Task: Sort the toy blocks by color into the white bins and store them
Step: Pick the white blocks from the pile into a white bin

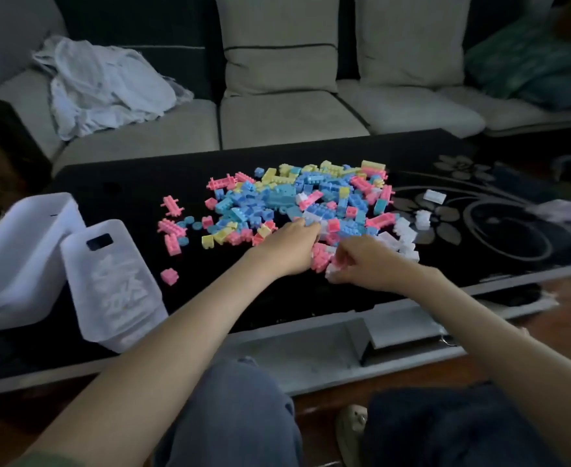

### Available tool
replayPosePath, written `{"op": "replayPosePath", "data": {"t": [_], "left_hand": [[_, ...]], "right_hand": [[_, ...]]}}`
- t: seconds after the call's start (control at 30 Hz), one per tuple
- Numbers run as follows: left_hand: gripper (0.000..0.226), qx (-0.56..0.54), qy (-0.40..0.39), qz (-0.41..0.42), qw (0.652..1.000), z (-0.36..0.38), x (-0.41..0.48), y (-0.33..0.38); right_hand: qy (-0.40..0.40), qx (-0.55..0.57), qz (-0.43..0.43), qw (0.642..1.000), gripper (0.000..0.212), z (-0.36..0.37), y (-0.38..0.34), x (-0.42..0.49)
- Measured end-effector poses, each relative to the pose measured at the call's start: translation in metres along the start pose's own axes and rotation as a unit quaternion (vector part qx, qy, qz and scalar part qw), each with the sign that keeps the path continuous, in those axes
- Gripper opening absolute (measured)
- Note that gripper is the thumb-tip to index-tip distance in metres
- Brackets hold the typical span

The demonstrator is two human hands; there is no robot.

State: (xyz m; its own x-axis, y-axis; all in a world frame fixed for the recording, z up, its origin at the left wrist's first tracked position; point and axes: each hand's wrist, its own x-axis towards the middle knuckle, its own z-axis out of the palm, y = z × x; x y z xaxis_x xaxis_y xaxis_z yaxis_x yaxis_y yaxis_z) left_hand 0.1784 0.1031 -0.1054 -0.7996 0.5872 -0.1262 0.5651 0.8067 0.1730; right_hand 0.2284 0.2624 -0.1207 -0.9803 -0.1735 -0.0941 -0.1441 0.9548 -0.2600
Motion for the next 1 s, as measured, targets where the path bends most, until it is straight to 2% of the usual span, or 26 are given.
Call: {"op": "replayPosePath", "data": {"t": [0.07,0.13,0.33,0.47,0.67,0.83,1.0], "left_hand": [[0.033,0.025,-0.010,-0.006,1.000,0.006,0.002,0.002],[0.021,0.031,-0.011,-0.015,0.999,0.009,0.001,0.001],[0.007,0.027,0.019,-0.043,0.999,0.010,0.002,-0.001],[0.011,0.018,0.011,-0.071,0.997,0.008,0.000,-0.002],[0.044,-0.030,0.041,-0.095,0.994,0.003,-0.001,-0.005],[0.027,-0.076,0.043,-0.062,0.994,0.002,0.000,0.007],[0.007,-0.126,0.139,-0.014,0.982,0.010,0.000,0.032]], "right_hand": [[0.021,-0.045,-0.032,0.998,0.044,0.010,-0.004,0.000],[0.032,-0.063,-0.053,0.996,0.047,0.015,-0.006,0.005],[0.066,-0.066,-0.080,0.992,0.033,0.016,-0.008,0.022],[0.081,-0.090,-0.093,0.988,0.030,0.020,-0.007,0.029],[0.080,0.059,-0.073,0.992,0.029,0.001,0.005,0.024],[0.126,0.106,-0.057,0.985,0.010,-0.018,0.032,0.016],[0.154,0.140,0.037,0.977,0.010,-0.029,0.061,0.008]]}}
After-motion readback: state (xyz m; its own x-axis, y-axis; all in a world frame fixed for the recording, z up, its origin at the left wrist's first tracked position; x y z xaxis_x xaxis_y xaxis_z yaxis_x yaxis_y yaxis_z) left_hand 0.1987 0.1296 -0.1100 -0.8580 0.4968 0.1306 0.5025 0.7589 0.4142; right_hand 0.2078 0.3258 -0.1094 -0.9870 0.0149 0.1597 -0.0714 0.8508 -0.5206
